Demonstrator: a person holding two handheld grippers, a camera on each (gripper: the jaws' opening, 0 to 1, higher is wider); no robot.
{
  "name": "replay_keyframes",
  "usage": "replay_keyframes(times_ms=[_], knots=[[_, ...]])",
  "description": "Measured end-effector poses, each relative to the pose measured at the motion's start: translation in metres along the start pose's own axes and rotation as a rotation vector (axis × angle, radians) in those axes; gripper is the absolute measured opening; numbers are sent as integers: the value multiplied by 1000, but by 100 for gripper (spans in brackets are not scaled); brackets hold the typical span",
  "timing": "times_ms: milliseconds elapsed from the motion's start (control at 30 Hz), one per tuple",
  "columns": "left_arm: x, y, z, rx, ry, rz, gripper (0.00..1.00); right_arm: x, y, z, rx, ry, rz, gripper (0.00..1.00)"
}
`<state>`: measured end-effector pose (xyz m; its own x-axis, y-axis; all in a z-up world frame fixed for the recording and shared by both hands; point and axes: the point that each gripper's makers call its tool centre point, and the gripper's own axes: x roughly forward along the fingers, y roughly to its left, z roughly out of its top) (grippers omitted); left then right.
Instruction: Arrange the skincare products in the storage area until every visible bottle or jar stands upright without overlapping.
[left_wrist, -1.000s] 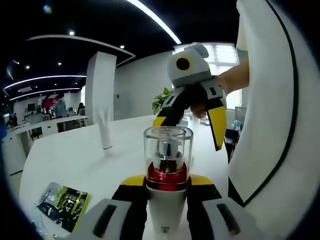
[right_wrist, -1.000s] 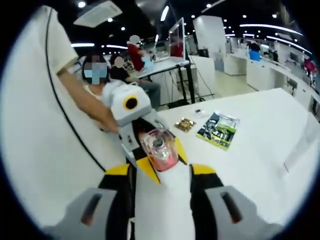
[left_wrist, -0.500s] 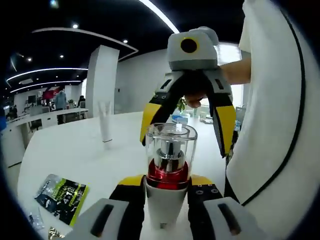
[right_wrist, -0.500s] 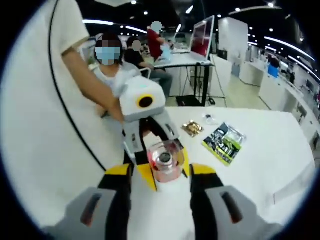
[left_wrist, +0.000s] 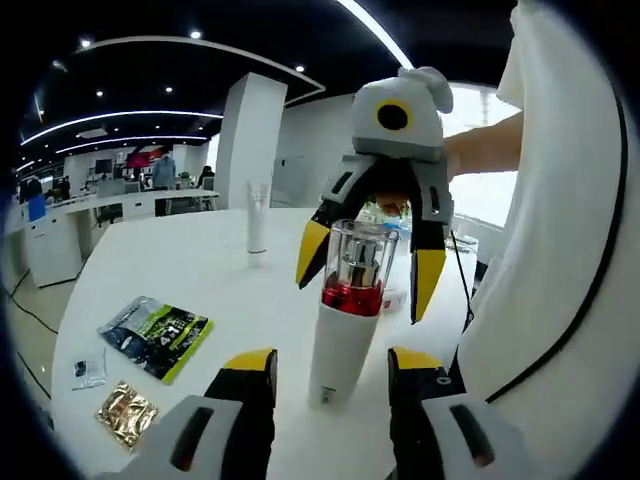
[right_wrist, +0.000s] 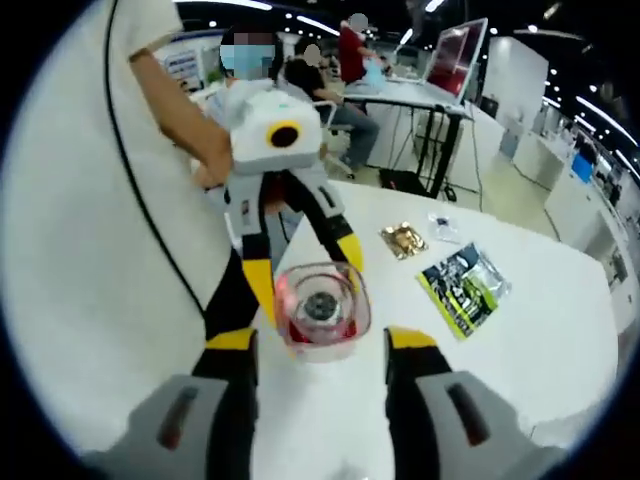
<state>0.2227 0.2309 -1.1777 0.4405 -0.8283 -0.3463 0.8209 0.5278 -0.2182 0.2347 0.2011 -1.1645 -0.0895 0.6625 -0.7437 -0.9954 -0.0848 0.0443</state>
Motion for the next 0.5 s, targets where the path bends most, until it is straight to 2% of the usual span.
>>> replay_keyframes(times_ms=[33,100,367,500], knots=[[-3,1,-2,2,3,11,45,2,0,5,11,-55,-1,47],[-13,2,-4,-17,9,45,45,4,2,10,11,-109,12,44],[-31,8,-2,-28,2,102,45,14,6,10,-9,-165,-3,34],[-36,9,5,-35,-12,129,45,22,2,5,7,-163,-26,31]])
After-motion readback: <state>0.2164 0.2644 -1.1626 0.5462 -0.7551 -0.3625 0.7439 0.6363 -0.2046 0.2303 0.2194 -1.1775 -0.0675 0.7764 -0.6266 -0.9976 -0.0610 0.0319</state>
